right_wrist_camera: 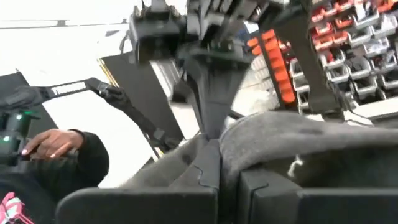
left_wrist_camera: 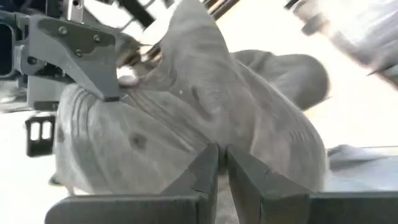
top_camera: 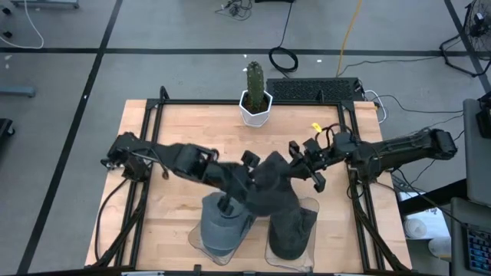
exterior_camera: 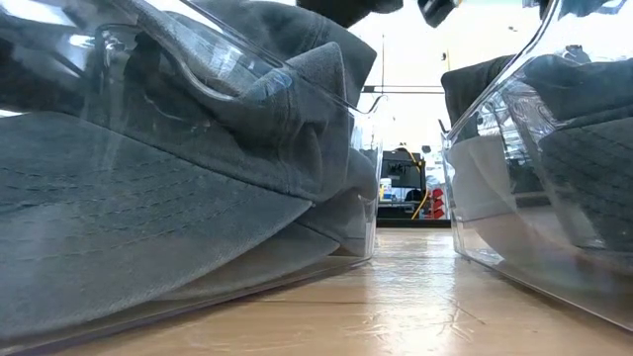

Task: Pick & Place hat
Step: Put the black cap into the right transparent bin

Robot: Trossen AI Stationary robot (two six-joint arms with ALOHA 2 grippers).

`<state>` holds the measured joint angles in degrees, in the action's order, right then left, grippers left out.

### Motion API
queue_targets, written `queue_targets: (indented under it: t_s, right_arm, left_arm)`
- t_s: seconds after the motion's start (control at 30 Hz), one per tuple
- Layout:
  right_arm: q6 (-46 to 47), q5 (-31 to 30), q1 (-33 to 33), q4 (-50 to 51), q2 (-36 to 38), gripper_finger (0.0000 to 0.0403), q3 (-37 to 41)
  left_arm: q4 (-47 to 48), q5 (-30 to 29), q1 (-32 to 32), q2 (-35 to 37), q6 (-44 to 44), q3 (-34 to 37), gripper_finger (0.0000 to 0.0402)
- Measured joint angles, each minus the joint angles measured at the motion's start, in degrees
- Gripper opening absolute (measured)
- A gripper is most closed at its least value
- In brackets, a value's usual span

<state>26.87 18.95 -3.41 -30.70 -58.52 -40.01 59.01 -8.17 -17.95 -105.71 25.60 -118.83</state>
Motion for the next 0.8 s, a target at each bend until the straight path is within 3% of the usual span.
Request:
queue_targets:
  t_s: [0.1,0.2,0.47,0.67,0.8]
  right_arm:
    - [1.0,-1.4,-0.8,1.2,1.3,0.0000,0.0]
    - [1.4,-1.7,-2.3,1.4,1.9,0.0000,0.0]
    - [7.2,12.5,-6.4,6.4,1.6,0.0000,-2.1]
    - [7.0,9.4,-12.5,15.3,-0.4,0.0000,-4.7]
    - [5.4,9.7,-17.9,15.4,-0.6,0.0000,-6.4]
  left_arm:
    - [0.0,4.7,1.9,1.7,-1.9,0.1,0.0037]
    - [-2.0,4.7,3.3,2.0,-2.6,0.0,0.0037]
    - [-1.0,7.3,7.7,2.9,-2.0,0.0,0.0037]
    - [0.9,9.8,11.2,2.8,-1.9,0.1,0.0037]
    - [0.8,13.3,12.9,2.7,-1.9,0.1,0.0037]
